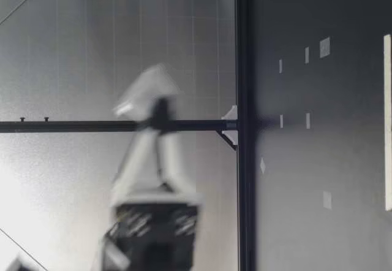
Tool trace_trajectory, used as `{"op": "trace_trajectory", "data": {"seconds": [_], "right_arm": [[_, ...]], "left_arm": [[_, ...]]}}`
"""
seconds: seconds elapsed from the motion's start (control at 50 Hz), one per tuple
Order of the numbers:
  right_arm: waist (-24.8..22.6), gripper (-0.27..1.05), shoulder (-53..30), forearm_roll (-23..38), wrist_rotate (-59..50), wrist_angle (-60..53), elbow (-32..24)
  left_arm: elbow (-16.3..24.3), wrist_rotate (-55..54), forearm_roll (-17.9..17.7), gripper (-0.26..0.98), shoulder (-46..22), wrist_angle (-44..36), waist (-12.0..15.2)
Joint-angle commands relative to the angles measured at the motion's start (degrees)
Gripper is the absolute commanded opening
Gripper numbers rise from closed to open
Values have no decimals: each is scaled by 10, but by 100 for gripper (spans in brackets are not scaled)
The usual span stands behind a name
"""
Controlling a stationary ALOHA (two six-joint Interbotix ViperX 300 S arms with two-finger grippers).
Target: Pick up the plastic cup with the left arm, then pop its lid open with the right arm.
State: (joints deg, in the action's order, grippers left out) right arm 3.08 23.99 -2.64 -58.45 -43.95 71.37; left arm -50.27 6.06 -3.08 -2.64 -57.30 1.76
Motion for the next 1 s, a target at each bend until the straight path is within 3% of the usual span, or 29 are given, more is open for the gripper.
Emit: {"op": "trace_trajectory", "data": {"seconds": [0.0, 0.1, 0.24, 0.4, 0.7, 0.98], "right_arm": [[2, 71, -36, 8, -20, -92, -15], [3, 70, -102, 18, -40, -171, -50], [2, 70, -188, 43, -58, -228, -98], [2, 70, -221, 48, -59, -265, -125], [14, 70, -180, 88, -40, -288, -135], [16, 69, -90, 120, 124, -247, -119]], "left_arm": [[-18, -2, -14, 13, 7, -116, 0], [-25, -5, -18, 13, -10, -161, 0], [-5, -5, -18, 13, -21, -143, -1], [13, 4, -17, 13, -22, -101, -1], [20, 2, -10, 13, -24, -72, -1], [21, -3, -9, 13, -28, -70, -1]]}}
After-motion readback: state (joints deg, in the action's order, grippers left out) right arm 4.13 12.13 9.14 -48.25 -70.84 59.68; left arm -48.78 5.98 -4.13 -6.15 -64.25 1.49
